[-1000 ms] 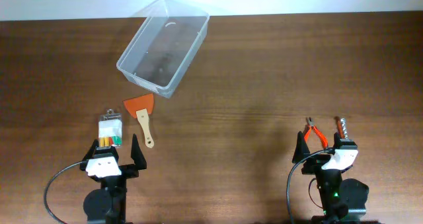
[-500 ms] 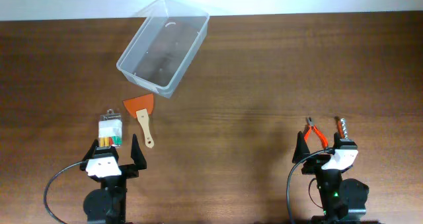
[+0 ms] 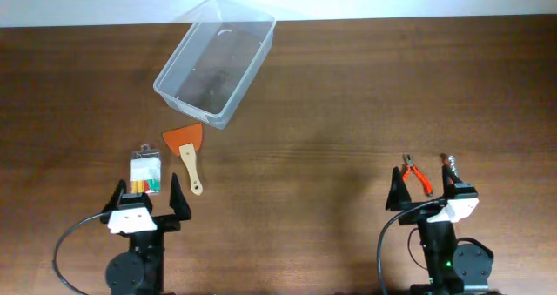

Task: Pack container
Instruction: 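Raise both arms from rest and move the left gripper toward the clear box, then lower the left gripper onto the near rim of the clear box and grasp, then drag the clear box with the left gripper to the table center, straightening it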

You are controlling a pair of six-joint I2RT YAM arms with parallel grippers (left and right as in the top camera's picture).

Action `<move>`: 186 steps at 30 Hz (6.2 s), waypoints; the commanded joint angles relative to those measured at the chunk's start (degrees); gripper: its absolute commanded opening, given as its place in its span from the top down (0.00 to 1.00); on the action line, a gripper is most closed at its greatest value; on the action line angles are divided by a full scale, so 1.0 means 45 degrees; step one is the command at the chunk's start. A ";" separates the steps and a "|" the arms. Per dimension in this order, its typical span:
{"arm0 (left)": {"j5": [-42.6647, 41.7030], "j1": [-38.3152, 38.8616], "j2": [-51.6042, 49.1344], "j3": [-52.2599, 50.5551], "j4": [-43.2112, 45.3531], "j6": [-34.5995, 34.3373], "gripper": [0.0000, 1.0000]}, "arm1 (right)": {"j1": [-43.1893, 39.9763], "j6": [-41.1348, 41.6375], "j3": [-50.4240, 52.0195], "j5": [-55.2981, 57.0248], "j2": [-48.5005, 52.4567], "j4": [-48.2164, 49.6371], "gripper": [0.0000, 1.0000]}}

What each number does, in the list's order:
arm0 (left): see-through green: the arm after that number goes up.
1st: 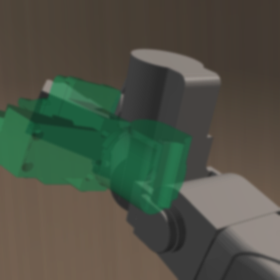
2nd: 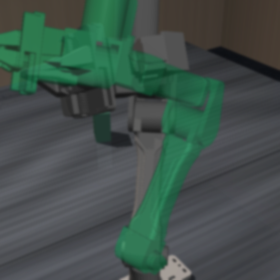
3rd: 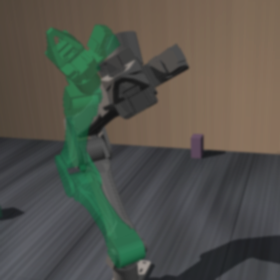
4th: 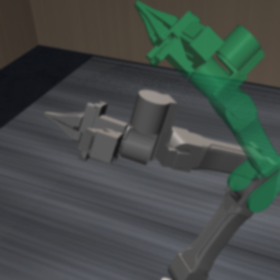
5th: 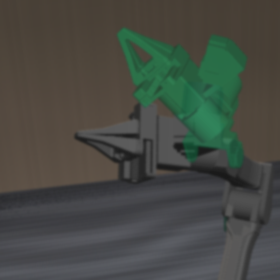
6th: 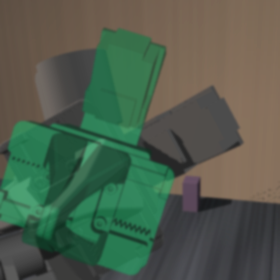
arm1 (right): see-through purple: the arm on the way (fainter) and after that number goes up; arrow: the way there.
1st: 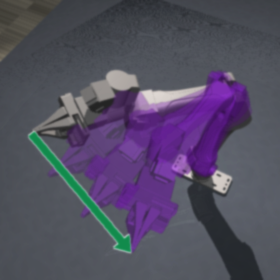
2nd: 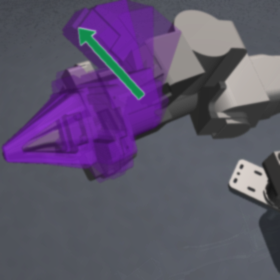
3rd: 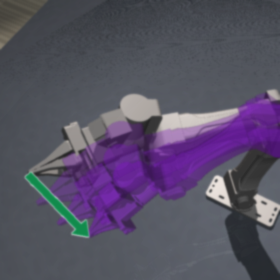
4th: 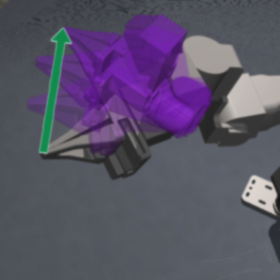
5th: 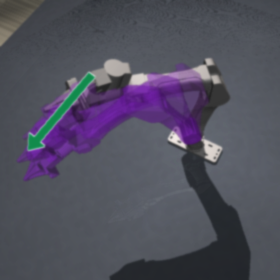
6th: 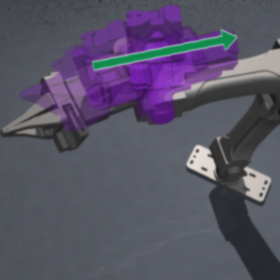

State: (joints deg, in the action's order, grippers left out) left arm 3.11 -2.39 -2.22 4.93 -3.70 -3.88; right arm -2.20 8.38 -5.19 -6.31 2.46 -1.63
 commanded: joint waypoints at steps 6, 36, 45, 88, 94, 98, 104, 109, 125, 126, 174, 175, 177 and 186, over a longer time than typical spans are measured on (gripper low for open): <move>-0.0185 -0.0087 -0.5387 0.5974 -0.0539 0.0204 0.01 | 0.0068 0.0092 -0.4979 -0.0233 0.5833 0.0068 0.01; -0.2089 -0.0078 -2.0512 2.5461 -1.5198 0.1005 0.01 | -0.0019 -0.0539 -2.8744 -0.1841 2.5111 -1.7286 0.01; -0.2079 -0.0078 -2.2425 2.4470 -1.5300 -0.2220 0.01 | 0.0233 -0.2501 -2.8744 -0.1783 2.5111 -1.7966 0.01; -0.3750 -0.0073 -2.7797 2.4290 -1.4513 -0.8864 0.29 | 0.0418 -0.2822 -2.6903 -0.0933 2.5111 -1.8598 0.00; -0.3750 -0.0073 -2.8288 2.4290 -1.4620 -0.8898 0.29 | 0.0418 -0.2822 -2.6903 -0.0933 2.5111 -1.8603 0.00; -0.3852 -0.0073 -2.8594 2.4290 -1.4707 -0.8898 0.39 | 0.0418 -0.2822 -2.6903 -0.0933 2.5111 -1.8651 0.00; -0.3852 -0.0073 -2.8603 2.4290 -1.4668 -0.8898 0.65 | 0.0418 -0.2822 -2.6903 -0.0928 2.5111 -1.8680 0.00; -0.3857 -0.0073 -2.8603 2.4290 -1.4673 -0.8898 0.88 | 0.0418 -0.2822 -2.6903 -0.0928 2.5111 -1.8680 0.00; -0.4711 -0.0078 -2.8594 2.4441 -1.4649 -0.8330 0.98 | 0.0418 -0.2827 -2.6903 -0.0928 2.5111 -1.8642 0.00; -0.4775 -0.0078 -2.8594 2.4543 -1.4649 -0.8165 0.98 | 0.0418 -0.2827 -2.6903 -0.0928 2.5111 -1.8642 0.00; -0.2773 0.3706 -2.8448 2.8788 -1.9506 -0.2783 0.95 | 0.0379 -0.3104 -2.6903 0.0180 2.5111 -1.8442 0.01; -0.2773 0.3755 -2.8458 2.8676 -1.9404 -0.2783 0.95 | 0.0379 -0.3104 -2.6903 0.0180 2.5111 -1.8442 0.00; -0.2778 0.3803 -2.8458 2.8370 -1.9220 -0.2788 0.95 | 0.0379 -0.3104 -2.6903 0.0180 2.5111 -1.8442 0.01; -0.2613 0.3808 -2.8458 2.6782 -1.8185 -0.2778 0.95 | 0.0379 -0.3104 -2.6903 0.0180 2.5111 -1.8447 0.01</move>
State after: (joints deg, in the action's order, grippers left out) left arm -8.38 14.87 -130.76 127.02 -86.70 -17.47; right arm -0.69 -5.19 -126.52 -6.44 116.01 -84.84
